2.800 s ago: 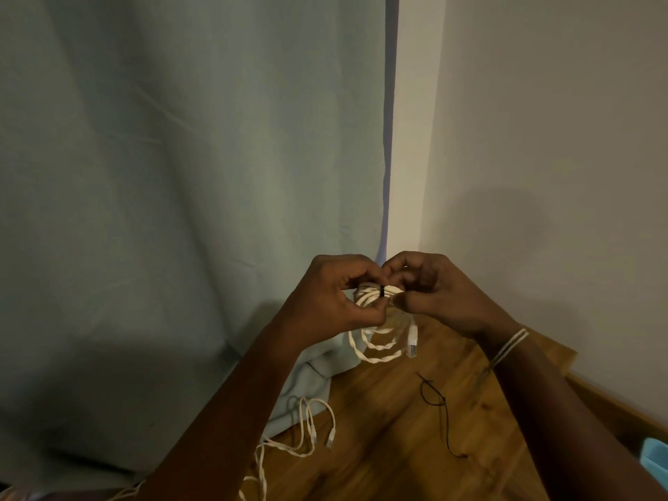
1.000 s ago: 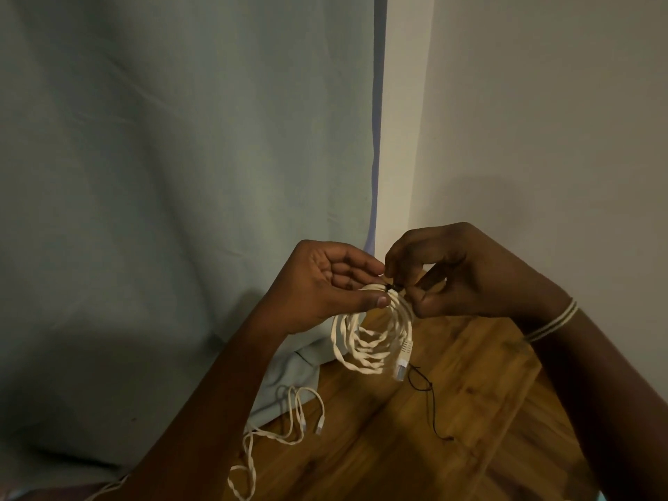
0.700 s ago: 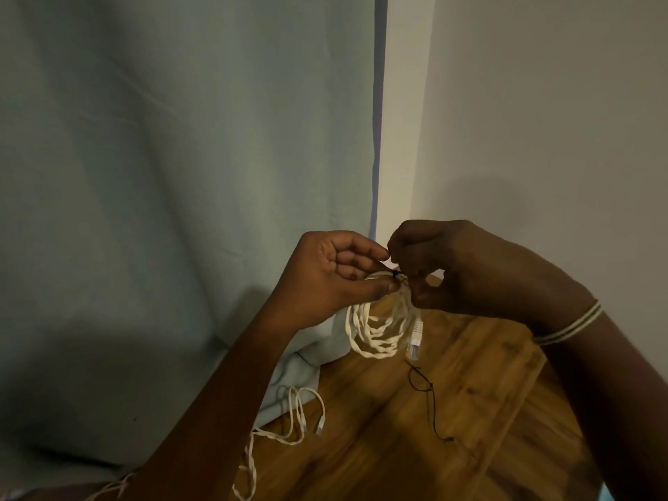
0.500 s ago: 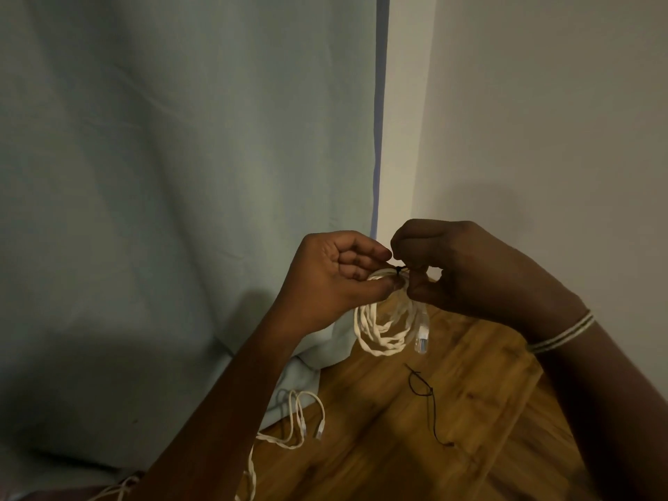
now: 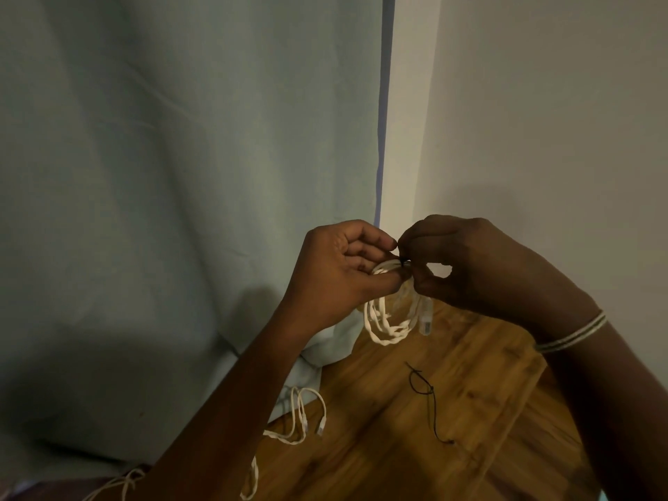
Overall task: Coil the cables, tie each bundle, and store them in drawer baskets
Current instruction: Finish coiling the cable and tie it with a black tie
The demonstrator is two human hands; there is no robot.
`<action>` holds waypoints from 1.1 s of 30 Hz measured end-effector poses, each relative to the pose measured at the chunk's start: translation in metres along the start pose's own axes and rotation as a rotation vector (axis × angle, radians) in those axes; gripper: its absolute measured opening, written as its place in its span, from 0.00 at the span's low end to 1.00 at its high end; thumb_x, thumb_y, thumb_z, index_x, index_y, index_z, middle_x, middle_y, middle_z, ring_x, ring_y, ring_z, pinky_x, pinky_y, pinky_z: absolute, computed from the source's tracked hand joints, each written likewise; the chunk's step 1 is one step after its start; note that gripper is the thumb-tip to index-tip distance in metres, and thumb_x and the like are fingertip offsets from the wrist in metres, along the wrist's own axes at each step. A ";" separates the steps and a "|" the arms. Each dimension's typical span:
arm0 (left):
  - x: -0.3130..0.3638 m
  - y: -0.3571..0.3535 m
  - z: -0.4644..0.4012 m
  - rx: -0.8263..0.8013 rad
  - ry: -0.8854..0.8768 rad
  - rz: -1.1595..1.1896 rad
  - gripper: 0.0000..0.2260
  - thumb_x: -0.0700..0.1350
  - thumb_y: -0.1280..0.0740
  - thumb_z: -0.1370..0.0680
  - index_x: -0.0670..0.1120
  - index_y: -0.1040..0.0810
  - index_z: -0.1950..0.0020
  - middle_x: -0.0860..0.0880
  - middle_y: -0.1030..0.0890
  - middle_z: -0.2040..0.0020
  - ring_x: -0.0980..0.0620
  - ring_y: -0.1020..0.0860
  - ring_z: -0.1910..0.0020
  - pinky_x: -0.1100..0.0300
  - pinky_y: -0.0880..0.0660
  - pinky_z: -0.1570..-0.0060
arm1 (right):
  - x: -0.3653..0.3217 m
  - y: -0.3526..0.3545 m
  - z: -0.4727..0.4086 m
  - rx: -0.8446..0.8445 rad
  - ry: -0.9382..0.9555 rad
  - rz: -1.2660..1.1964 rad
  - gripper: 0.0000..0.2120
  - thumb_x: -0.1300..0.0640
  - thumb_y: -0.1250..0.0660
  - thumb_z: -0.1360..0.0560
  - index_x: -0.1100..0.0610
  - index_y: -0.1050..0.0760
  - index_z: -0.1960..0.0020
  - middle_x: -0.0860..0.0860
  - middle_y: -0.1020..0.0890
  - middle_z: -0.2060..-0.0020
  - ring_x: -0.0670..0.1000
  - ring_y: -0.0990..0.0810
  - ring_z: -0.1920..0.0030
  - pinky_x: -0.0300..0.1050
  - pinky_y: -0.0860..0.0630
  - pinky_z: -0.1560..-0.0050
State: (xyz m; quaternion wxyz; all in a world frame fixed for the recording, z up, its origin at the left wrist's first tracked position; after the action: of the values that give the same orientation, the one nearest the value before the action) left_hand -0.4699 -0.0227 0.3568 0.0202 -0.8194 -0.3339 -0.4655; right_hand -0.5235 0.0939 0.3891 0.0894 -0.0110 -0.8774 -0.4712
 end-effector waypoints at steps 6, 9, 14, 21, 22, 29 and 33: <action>0.001 -0.001 0.002 -0.011 0.002 -0.030 0.16 0.39 0.20 0.33 0.41 0.18 0.48 0.47 0.14 0.56 0.52 0.14 0.59 0.52 0.16 0.55 | 0.012 0.013 0.009 0.057 -0.077 -0.248 0.05 0.56 0.24 0.29 0.56 0.16 0.54 0.49 0.14 0.54 0.43 0.17 0.56 0.32 0.20 0.53; 0.003 -0.002 0.003 -0.012 -0.003 -0.036 0.17 0.39 0.20 0.33 0.41 0.18 0.47 0.48 0.14 0.56 0.52 0.14 0.59 0.52 0.16 0.55 | 0.016 0.016 0.013 0.095 -0.129 -0.406 0.09 0.52 0.27 0.29 0.56 0.17 0.52 0.49 0.15 0.55 0.46 0.15 0.56 0.35 0.19 0.53; 0.011 -0.004 0.002 -0.027 -0.039 -0.070 0.17 0.40 0.20 0.33 0.42 0.18 0.47 0.48 0.14 0.55 0.53 0.14 0.58 0.54 0.16 0.55 | 0.034 0.014 0.021 0.192 -0.242 -0.633 0.10 0.54 0.26 0.31 0.58 0.17 0.52 0.53 0.14 0.57 0.51 0.14 0.56 0.42 0.17 0.53; 0.017 -0.012 0.001 -0.096 -0.106 -0.106 0.16 0.40 0.20 0.33 0.41 0.18 0.48 0.49 0.14 0.56 0.55 0.15 0.58 0.58 0.17 0.56 | 0.041 0.015 0.030 0.255 -0.226 -0.673 0.08 0.57 0.23 0.33 0.59 0.17 0.56 0.54 0.15 0.60 0.52 0.15 0.59 0.46 0.16 0.54; 0.018 -0.013 0.001 -0.107 -0.109 -0.096 0.16 0.39 0.20 0.33 0.41 0.18 0.48 0.48 0.14 0.56 0.55 0.15 0.58 0.59 0.17 0.56 | 0.040 0.016 0.031 0.251 -0.211 -0.679 0.08 0.58 0.23 0.33 0.59 0.17 0.56 0.54 0.15 0.60 0.53 0.14 0.59 0.47 0.16 0.55; 0.018 -0.024 0.002 -0.161 -0.101 -0.018 0.15 0.38 0.20 0.33 0.43 0.18 0.49 0.46 0.14 0.55 0.51 0.14 0.58 0.51 0.16 0.56 | 0.041 0.016 0.036 0.192 -0.184 -0.768 0.07 0.57 0.23 0.33 0.57 0.17 0.56 0.52 0.14 0.61 0.54 0.14 0.60 0.48 0.16 0.57; 0.014 -0.025 0.001 -0.161 -0.086 -0.005 0.15 0.38 0.20 0.33 0.42 0.18 0.49 0.45 0.14 0.56 0.49 0.14 0.58 0.49 0.16 0.56 | 0.043 0.012 0.039 0.144 -0.157 -0.788 0.07 0.60 0.26 0.30 0.60 0.16 0.52 0.56 0.14 0.57 0.56 0.14 0.57 0.51 0.17 0.54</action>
State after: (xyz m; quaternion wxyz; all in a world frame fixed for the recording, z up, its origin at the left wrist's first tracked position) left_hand -0.4784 0.0044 0.3605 -0.0613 -0.8369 -0.2981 -0.4550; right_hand -0.5699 0.1300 0.3849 -0.1648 0.2963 -0.8493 -0.4047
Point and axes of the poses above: each hand's wrist, its own z-axis away from the middle knuckle, its own y-axis out of the back of the hand, x = y × z, the point moved 8 cm from there along -z, towards the middle knuckle
